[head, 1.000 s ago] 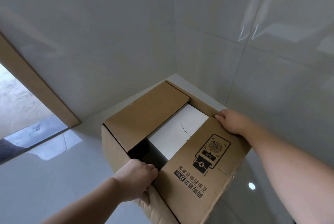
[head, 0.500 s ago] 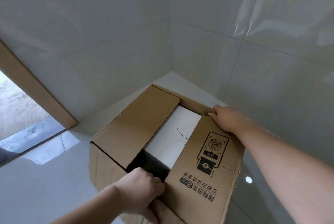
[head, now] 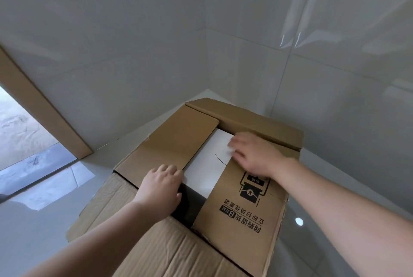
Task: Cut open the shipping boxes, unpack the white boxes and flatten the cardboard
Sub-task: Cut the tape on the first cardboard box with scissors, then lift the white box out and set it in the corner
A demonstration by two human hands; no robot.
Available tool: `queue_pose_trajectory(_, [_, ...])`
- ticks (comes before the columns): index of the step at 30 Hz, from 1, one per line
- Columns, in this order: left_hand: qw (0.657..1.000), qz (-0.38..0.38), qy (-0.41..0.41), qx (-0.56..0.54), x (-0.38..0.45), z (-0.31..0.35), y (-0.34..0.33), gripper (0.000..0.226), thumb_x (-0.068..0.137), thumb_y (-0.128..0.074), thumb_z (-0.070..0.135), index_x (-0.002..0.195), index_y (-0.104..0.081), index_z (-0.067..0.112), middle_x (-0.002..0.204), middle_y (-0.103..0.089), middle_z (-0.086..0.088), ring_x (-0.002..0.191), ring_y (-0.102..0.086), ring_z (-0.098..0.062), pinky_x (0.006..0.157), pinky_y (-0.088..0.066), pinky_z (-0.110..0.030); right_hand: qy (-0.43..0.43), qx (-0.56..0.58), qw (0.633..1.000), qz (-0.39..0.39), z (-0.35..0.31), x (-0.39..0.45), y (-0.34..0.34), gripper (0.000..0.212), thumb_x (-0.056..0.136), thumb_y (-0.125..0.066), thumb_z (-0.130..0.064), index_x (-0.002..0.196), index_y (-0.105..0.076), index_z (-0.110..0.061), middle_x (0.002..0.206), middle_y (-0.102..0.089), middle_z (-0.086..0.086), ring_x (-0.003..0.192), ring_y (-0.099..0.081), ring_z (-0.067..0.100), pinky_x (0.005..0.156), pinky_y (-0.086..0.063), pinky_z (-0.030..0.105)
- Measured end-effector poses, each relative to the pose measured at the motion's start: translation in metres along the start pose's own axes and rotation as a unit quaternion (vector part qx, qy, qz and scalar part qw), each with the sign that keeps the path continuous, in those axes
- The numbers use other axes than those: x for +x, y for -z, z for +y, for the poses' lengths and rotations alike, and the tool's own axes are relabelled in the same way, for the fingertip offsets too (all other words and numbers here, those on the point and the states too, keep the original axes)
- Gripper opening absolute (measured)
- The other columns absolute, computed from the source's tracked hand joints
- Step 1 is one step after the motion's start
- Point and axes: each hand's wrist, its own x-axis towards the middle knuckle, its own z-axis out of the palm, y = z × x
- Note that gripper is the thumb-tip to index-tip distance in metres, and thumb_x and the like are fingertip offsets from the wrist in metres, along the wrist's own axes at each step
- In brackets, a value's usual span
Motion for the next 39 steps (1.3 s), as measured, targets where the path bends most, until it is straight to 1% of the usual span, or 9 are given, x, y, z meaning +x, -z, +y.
queue_pose_trajectory(4, [0.999,-0.033,0.03,0.027,0.01,-0.007,-0.005,0.033,0.084,-0.056,0.027,0.116,-0.046,0.027,0.113,-0.051,0.007,0.107,-0.049,-0.015,0.083,-0.037,-0.026,0.085,0.0,0.985,-0.148,-0.055,0.006,-0.009,0.039,0.102,-0.03,-0.038,0.102,-0.064,-0.017,0.117,-0.064,0.004,0.13,-0.041,0.02,0.119,-0.011,0.038])
queue_pose_trajectory(7, [1.0,-0.011,0.022,0.014,0.015,-0.011,-0.004,0.031,0.084,-0.047,0.017,0.112,-0.047,0.027,0.108,-0.05,0.007,0.103,-0.051,-0.015,0.08,-0.035,-0.026,0.064,-0.01,0.982,-0.176,-0.064,0.007,-0.004,0.044,0.102,-0.031,-0.041,0.076,-0.056,-0.016,0.08,-0.063,0.004,0.081,-0.056,0.017,0.117,-0.018,0.04])
queue_pose_trajectory(10, [1.0,-0.002,-0.001,0.019,0.018,-0.012,0.006,0.034,0.08,-0.046,0.015,0.112,-0.047,0.028,0.106,-0.046,0.006,0.1,-0.048,-0.016,0.078,-0.034,-0.026,0.048,0.015,0.986,-0.158,-0.067,0.006,0.013,0.051,0.1,-0.036,-0.045,0.061,-0.048,-0.014,0.065,-0.056,0.006,0.059,-0.047,0.017,0.085,-0.049,0.045])
queue_pose_trajectory(12, [0.999,0.011,-0.011,0.035,0.018,-0.012,0.017,0.035,0.078,-0.046,0.015,0.111,-0.048,0.027,0.105,-0.044,0.005,0.097,-0.048,-0.016,0.077,-0.035,-0.026,0.054,0.001,0.99,-0.131,-0.072,0.005,0.027,0.054,0.099,-0.037,-0.049,0.058,-0.046,-0.015,0.063,-0.056,0.006,0.058,-0.049,0.02,0.065,-0.049,0.043])
queue_pose_trajectory(17, [0.99,0.076,0.002,0.115,0.023,-0.033,0.063,0.034,0.082,-0.05,0.02,0.116,-0.051,0.024,0.109,-0.045,0.003,0.095,-0.048,-0.016,0.079,-0.039,-0.026,0.007,-0.047,0.984,-0.174,-0.076,0.002,0.076,0.053,0.097,-0.039,-0.051,0.057,-0.047,-0.017,0.052,-0.044,-0.002,0.048,-0.041,0.016,0.05,-0.038,0.034])
queue_pose_trajectory(24, [0.96,0.068,0.077,0.259,0.022,-0.075,0.106,0.041,0.088,-0.045,0.023,0.129,-0.047,0.019,0.131,-0.036,-0.002,0.115,-0.038,-0.02,0.097,-0.033,-0.028,-0.161,-0.173,0.91,-0.34,-0.085,-0.02,0.122,0.039,0.091,-0.05,-0.048,0.074,-0.053,-0.013,0.075,-0.054,-0.001,0.072,-0.055,0.022,0.062,-0.044,0.029])
queue_pose_trajectory(29, [0.928,-0.015,0.105,0.357,0.027,-0.091,0.095,0.06,0.096,-0.029,0.026,0.15,-0.015,0.005,0.157,0.007,-0.024,0.144,0.011,-0.038,0.114,0.011,-0.051,-0.259,-0.162,0.864,-0.4,-0.083,-0.045,0.123,0.037,0.093,-0.053,-0.046,0.109,-0.062,-0.013,0.086,-0.053,0.0,0.084,-0.054,0.023,0.074,-0.048,0.034])
queue_pose_trajectory(34, [0.945,-0.032,0.145,0.292,0.04,-0.105,0.071,0.064,0.094,-0.017,0.026,0.148,0.005,0.002,0.152,0.023,-0.026,0.141,0.024,-0.038,0.112,0.017,-0.05,-0.326,-0.149,0.818,-0.449,-0.078,-0.07,0.095,0.038,0.092,-0.052,-0.05,0.107,-0.062,-0.016,0.111,-0.061,0.003,0.103,-0.06,0.027,0.088,-0.05,0.037])
queue_pose_trajectory(39, [0.967,-0.067,0.185,0.161,0.055,-0.12,0.047,0.076,0.095,-0.035,0.043,0.152,0.0,0.007,0.157,0.012,-0.021,0.145,0.011,-0.036,0.117,-0.001,-0.053,-0.384,-0.113,0.808,-0.434,-0.074,-0.078,0.062,0.058,0.095,-0.042,-0.055,0.129,-0.055,-0.009,0.134,-0.053,0.01,0.121,-0.051,0.033,0.094,-0.044,0.041])
